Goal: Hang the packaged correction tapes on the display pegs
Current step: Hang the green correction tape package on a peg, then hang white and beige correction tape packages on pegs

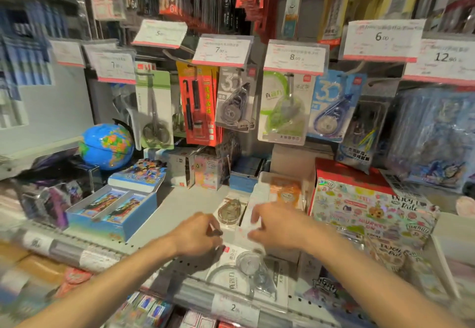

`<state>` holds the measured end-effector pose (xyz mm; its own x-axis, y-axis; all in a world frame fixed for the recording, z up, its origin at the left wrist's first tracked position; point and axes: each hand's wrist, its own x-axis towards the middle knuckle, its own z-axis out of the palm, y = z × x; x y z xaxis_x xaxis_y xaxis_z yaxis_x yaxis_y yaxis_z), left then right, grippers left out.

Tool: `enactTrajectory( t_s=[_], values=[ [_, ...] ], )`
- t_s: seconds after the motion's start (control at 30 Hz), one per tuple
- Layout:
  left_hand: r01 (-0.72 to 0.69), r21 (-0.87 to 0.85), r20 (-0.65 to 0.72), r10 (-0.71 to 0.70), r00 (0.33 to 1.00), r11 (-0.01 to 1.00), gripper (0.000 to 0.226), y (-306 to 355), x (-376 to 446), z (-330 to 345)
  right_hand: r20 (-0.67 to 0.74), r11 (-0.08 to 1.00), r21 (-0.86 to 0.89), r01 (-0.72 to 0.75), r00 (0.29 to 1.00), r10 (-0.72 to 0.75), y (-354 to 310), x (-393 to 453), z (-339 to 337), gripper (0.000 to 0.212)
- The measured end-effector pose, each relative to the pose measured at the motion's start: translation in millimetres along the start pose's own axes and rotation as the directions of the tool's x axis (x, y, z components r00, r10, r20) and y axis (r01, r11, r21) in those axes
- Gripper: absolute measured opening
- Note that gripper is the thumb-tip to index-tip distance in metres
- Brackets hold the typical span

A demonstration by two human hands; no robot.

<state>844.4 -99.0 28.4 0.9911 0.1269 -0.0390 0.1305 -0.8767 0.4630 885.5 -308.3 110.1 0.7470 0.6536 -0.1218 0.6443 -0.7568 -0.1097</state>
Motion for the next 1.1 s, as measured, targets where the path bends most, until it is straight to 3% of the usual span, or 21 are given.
enactTrajectory(
  t_s=[0.17,0.37,0.5,0.6,0.77,0.97,1.1],
  values=[
    [-0.015,0.052,0.039,0.013,0.999,0.999,0.028,-14.8,-1.0,21.1,0.249,0.996,-0.085,0.009,0.968,0.013,-11.0,7.1,33.5,0.055],
    [0.011,0.104,0.071,-0.018,0.997,0.995,0.03,-12.2,-10.6,27.0,0.276,0.999,-0.046,0.0,0.961,0.013,-7.8,10.4,43.0,0.047],
    [0.065,-0.003,0.092,-0.065,0.994,0.998,0.017,-15.8,-14.3,30.9,0.191,0.999,-0.035,-0.008,0.981,0.015,-8.5,7.4,48.5,0.038],
    [0.03,-0.198,0.048,-0.021,0.999,0.98,0.033,-14.6,-16.5,32.5,0.122,1.0,0.01,-0.012,0.992,0.011,-7.1,3.9,46.5,0.035],
    [0.037,-0.505,-0.046,-0.07,0.996,0.862,0.041,-3.3,-23.8,5.8,-0.018,0.996,0.088,0.022,1.0,-0.02,-10.1,2.7,33.5,0.043],
    [0.037,-0.693,-0.125,-0.17,0.978,0.72,0.015,14.1,-34.3,-26.5,-0.241,0.993,0.102,0.05,0.97,-0.024,-20.6,0.7,17.6,0.061],
    [-0.024,-0.731,-0.217,-0.199,0.956,0.682,0.015,25.7,-37.9,-41.3,-0.386,0.994,0.05,0.101,0.92,-0.074,-15.5,0.0,12.9,0.06]
  ],
)
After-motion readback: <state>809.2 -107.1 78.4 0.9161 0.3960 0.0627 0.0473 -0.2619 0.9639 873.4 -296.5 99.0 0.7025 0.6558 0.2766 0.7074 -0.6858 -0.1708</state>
